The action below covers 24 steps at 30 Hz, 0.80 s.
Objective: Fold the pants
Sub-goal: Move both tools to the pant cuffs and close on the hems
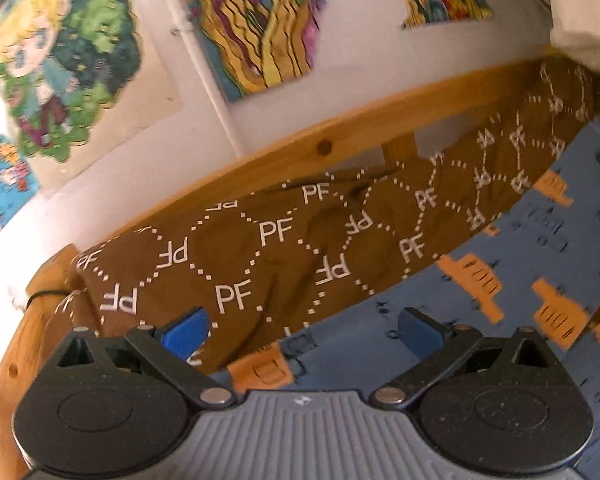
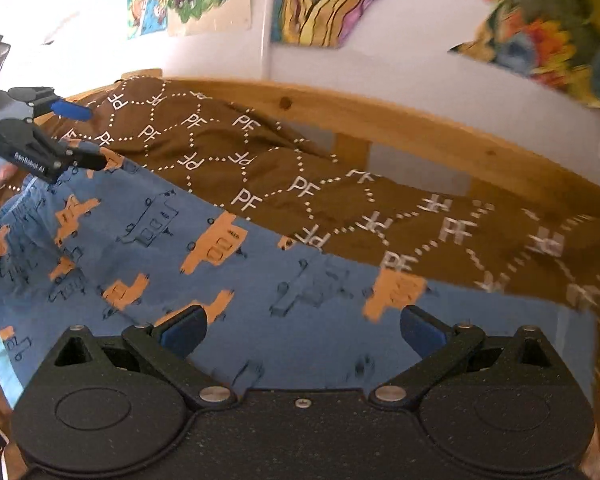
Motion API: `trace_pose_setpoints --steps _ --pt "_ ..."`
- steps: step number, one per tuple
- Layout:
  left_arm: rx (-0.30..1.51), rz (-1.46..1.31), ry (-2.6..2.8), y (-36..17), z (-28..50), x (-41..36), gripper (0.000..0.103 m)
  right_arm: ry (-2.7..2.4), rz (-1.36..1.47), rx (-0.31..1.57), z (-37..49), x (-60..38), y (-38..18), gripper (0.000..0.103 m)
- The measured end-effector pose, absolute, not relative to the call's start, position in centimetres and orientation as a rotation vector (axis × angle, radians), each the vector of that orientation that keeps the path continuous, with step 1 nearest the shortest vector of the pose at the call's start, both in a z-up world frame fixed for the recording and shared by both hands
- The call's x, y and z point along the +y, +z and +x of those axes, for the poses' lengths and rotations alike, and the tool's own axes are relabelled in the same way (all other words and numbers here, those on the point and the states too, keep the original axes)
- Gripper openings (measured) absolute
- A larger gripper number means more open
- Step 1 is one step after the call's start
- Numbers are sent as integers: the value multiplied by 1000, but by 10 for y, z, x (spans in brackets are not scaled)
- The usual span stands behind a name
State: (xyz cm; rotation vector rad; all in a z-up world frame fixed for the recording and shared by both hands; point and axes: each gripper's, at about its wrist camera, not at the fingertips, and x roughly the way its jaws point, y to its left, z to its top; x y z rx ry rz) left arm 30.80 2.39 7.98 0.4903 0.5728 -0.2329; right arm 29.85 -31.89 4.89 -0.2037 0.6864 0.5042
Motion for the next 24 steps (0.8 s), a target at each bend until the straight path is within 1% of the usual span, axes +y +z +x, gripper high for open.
trace_pose_setpoints --steps 2,4,6,8,9,10,11,12,13,14,15,16,17,18,19,20,21,22,24 --pt "594 502 -234 74 321 30 102 529 -213 720 329 -313 45 102" --pt "626 502 -254 69 332 35 99 558 -222 742 356 -308 40 102" --pt "660 511 -283 63 341 37 91 572 -220 760 379 -304 36 96" --pt "678 531 -307 58 343 37 89 582 -222 790 398 -300 31 91" --pt "690 547 -326 55 345 37 84 600 -233 807 406 -298 29 87" --pt "697 561 -338 54 346 37 81 620 -247 822 412 -296 26 85" --pt "707 575 -346 52 347 37 74 638 -265 835 415 -295 25 79" --pt "720 588 -348 50 349 37 62 657 -283 847 418 -293 23 75" --pt "742 610 -345 47 352 36 53 673 -294 857 419 -293 21 74" --pt "762 636 -340 44 355 34 40 689 -307 872 420 -293 19 73" --pt "774 664 -338 42 356 32 34 700 -324 886 422 -292 17 72" --pt "771 690 -349 40 355 30 32 707 -340 895 422 -290 15 72" --pt "768 713 -359 39 353 28 23 711 -363 907 423 -289 12 68" --pt "763 740 -364 38 351 25 13 713 -382 918 424 -288 9 62" --pt "756 760 -358 36 348 22 9 715 -398 928 424 -287 6 58" --pt "753 776 -346 34 346 19 6 718 -405 930 423 -287 5 51" --pt "747 788 -332 33 344 17 4 720 -409 929 423 -286 4 42" --pt "743 791 -322 32 342 15 3 720 -413 921 421 -284 4 36" --pt "726 799 -297 32 338 11 1 706 -439 905 417 -282 3 13"
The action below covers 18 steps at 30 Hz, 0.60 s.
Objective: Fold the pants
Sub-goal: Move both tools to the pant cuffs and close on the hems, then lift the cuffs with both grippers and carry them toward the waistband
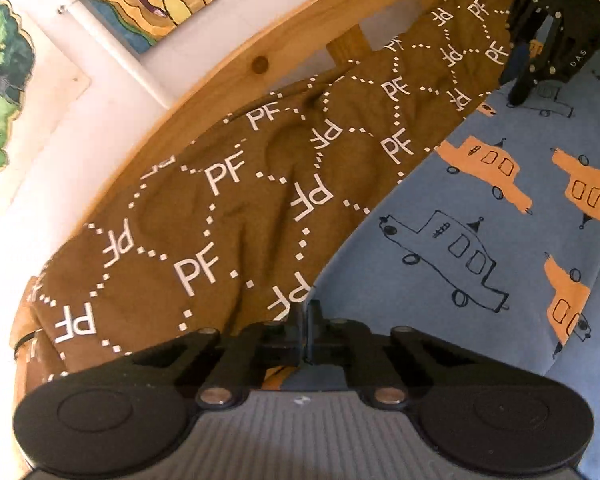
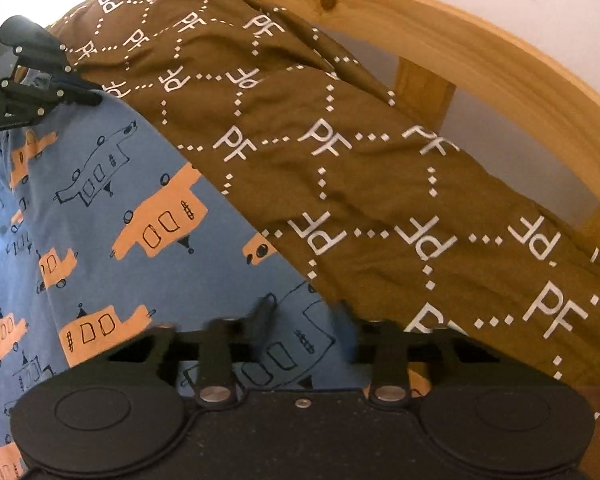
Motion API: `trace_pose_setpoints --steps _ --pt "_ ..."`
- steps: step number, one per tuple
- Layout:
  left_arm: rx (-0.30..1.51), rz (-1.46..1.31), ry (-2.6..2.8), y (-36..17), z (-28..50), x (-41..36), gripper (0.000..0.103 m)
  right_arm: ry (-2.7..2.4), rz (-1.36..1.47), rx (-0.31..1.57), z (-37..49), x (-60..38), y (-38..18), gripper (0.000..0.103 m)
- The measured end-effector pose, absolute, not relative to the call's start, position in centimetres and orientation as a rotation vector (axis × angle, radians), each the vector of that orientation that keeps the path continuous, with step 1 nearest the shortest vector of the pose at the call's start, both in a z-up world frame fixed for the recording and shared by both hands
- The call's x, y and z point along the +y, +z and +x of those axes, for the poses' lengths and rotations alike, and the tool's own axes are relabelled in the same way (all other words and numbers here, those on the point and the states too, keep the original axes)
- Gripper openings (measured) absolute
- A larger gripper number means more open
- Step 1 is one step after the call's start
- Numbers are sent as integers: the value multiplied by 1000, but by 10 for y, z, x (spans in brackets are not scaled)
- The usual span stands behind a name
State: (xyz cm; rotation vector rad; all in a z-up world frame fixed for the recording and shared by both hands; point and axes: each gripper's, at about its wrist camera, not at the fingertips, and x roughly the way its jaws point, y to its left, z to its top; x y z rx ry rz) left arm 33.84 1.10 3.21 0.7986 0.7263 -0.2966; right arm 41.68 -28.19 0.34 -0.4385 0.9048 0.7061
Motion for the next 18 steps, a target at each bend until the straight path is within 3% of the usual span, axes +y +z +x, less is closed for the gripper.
trace_pose_setpoints --steps 3,13,18 --pt "686 794 -253 38 332 9 0 686 -483 873 410 -277 3 1" --pt "570 679 -48 73 358 7 1 476 -510 564 414 -258 51 0" --pt "651 706 8 47 384 4 6 439 -528 635 444 -239 21 1"
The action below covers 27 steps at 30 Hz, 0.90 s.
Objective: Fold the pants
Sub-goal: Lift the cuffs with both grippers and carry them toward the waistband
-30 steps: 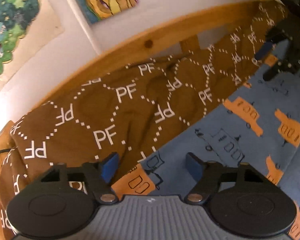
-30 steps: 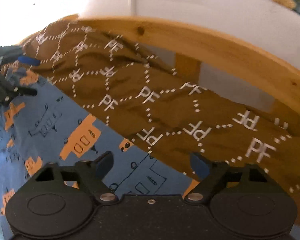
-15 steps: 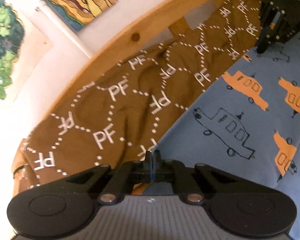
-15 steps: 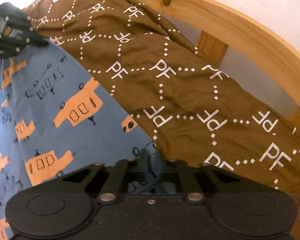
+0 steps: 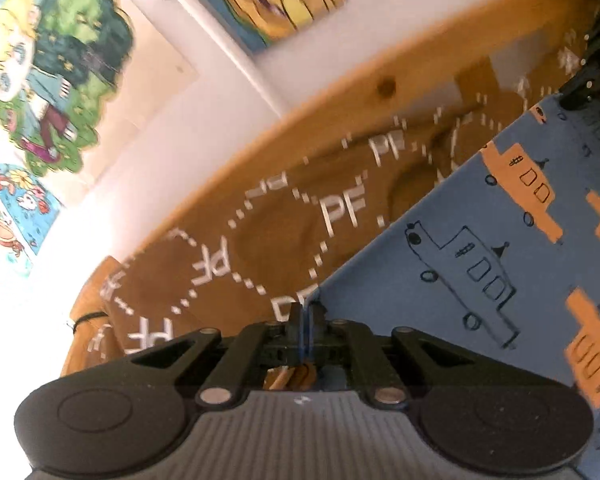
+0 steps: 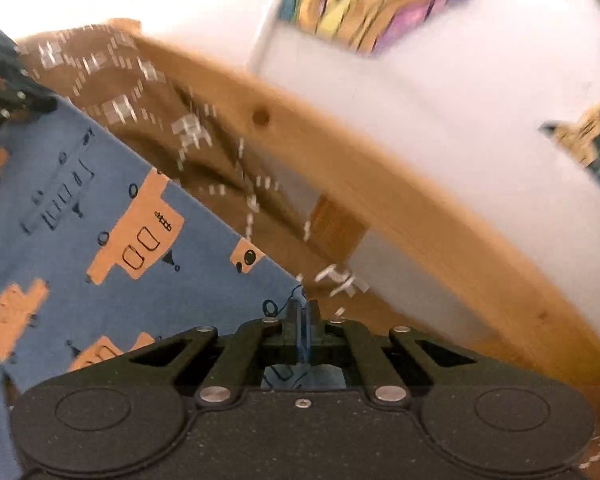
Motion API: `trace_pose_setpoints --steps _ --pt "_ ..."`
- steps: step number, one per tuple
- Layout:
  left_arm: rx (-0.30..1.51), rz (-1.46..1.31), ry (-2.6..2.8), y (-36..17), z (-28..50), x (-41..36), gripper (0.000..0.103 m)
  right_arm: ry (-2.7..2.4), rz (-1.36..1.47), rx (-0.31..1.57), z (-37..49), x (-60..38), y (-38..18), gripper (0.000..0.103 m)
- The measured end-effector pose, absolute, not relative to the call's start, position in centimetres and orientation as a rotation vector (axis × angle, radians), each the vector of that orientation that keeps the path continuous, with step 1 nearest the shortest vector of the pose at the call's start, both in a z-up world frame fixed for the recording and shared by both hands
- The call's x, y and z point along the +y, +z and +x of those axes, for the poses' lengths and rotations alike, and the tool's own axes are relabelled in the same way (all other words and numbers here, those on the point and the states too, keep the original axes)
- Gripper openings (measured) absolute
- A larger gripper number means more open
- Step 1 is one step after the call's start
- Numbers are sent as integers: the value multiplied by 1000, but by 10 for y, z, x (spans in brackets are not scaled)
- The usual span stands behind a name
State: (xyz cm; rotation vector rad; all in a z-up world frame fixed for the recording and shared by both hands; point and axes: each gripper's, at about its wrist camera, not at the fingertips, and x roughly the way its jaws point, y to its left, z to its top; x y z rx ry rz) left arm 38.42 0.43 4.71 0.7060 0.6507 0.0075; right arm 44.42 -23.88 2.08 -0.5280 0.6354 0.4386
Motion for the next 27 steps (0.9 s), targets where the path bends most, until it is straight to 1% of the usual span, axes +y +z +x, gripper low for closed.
trace_pose_setpoints --steps 1,2,3,4,5,6,7,8,9,11,13,14,15,17,19,20,21,22,23,24,25,26,27 --pt "657 716 9 43 387 4 6 429 -532 649 447 -236 12 1" --pt "655 725 13 42 388 4 10 417 -530 654 448 -233 5 3" --pt "648 731 18 42 386 4 17 409 -523 652 449 -232 0 3" --pt "644 729 20 45 386 5 21 400 -512 642 449 -232 -2 3" --pt "641 717 15 49 385 7 27 391 -502 632 449 -232 -2 9" --pt "636 691 -7 55 384 10 42 383 -491 619 449 -234 -1 19" --pt "628 661 -30 58 381 15 52 385 -483 602 447 -237 1 27" --pt "612 630 -50 63 377 20 70 386 -480 583 446 -239 4 47" --pt "595 602 -66 68 373 24 76 399 -472 567 444 -240 7 63" --pt "580 566 -112 78 364 36 77 474 -432 546 442 -243 17 71" --pt "578 569 -148 83 361 46 78 542 -408 542 446 -243 26 72" --pt "581 575 -167 85 359 50 78 567 -408 541 448 -241 29 76" --pt "587 577 -181 86 358 55 78 596 -415 544 449 -237 30 79" --pt "609 566 -203 88 359 63 78 645 -452 553 455 -222 30 79" --pt "633 569 -214 86 359 67 77 659 -487 574 462 -211 27 78" --pt "648 587 -210 84 361 66 75 662 -499 592 467 -205 23 75" --pt "659 605 -208 81 362 65 67 659 -506 610 468 -199 19 72" --pt "671 625 -207 78 363 64 61 653 -511 625 470 -197 15 71" --pt "685 642 -202 75 363 62 48 643 -515 637 474 -195 12 70" --pt "701 656 -196 72 365 60 32 635 -513 647 474 -198 9 69" --pt "722 673 -195 68 366 59 25 634 -505 663 479 -197 6 68" --pt "739 691 -195 64 367 57 15 638 -497 678 482 -197 4 67" --pt "744 706 -199 62 366 56 9 636 -492 686 484 -197 3 61"
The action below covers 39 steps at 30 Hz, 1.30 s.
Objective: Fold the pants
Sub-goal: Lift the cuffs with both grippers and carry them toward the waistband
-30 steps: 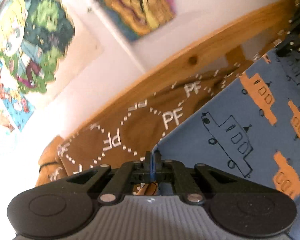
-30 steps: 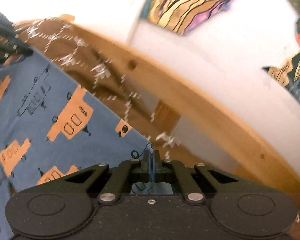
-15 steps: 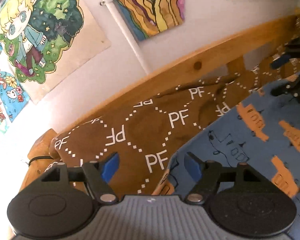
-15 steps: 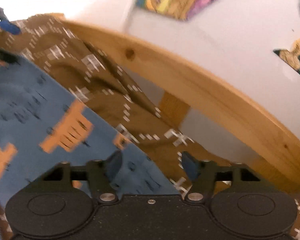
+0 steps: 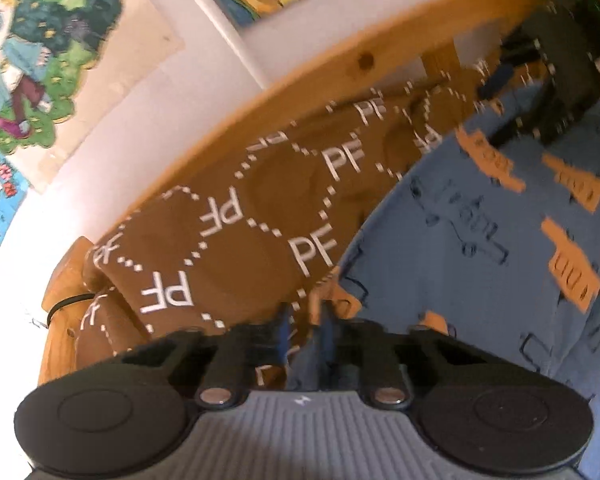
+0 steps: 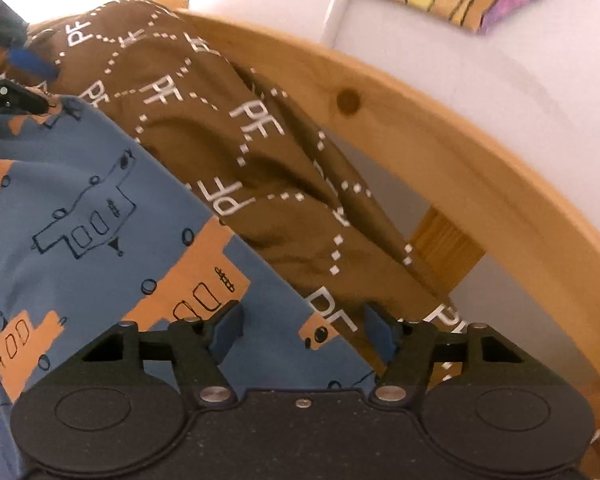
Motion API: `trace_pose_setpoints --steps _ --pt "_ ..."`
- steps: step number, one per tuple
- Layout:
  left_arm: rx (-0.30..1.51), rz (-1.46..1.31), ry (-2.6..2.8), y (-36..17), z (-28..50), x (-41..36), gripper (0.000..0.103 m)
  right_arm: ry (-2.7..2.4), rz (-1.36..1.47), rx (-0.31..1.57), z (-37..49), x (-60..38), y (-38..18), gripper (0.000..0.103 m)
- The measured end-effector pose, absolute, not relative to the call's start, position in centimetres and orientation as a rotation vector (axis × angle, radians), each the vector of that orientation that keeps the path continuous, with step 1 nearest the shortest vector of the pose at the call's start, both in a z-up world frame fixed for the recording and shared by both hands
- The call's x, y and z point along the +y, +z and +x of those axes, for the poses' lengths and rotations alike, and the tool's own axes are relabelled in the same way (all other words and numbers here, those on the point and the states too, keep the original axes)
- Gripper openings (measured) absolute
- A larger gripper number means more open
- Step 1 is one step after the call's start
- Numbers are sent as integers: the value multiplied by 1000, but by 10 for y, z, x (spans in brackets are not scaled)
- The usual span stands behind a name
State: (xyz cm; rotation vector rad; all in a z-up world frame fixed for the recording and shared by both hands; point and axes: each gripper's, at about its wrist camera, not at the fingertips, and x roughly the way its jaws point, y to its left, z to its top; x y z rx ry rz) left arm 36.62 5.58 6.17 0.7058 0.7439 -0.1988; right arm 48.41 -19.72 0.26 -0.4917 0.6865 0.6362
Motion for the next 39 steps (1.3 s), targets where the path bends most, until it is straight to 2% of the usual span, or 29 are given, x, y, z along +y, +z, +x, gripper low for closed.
trace_pose_setpoints --steps 1,3,4,5,6,8,15,21,28,33,39 --pt "736 720 -203 60 365 55 8 638 -485 694 482 -199 2 56" --pt "719 735 -201 60 361 52 4 649 -477 699 483 -199 2 37" --pt "714 737 -198 60 360 52 4 647 -479 695 481 -199 4 31" --pt "708 739 -194 61 359 52 4 647 -476 691 480 -200 6 15" --pt "702 743 -187 61 357 52 3 643 -469 687 477 -201 8 4" --pt "684 747 -176 64 354 52 3 635 -469 664 467 -206 14 1" --pt "575 783 -162 75 324 48 2 601 -470 529 405 -219 39 0" --pt "421 815 -188 85 266 49 2 594 -473 416 315 -242 54 0" --pt "254 991 -221 70 181 38 1 632 -509 365 208 -248 41 0" --pt "275 1066 -262 36 134 40 1 662 -531 398 152 -244 12 0" --pt "395 1111 -284 -14 107 47 1 672 -536 471 109 -231 -38 0"
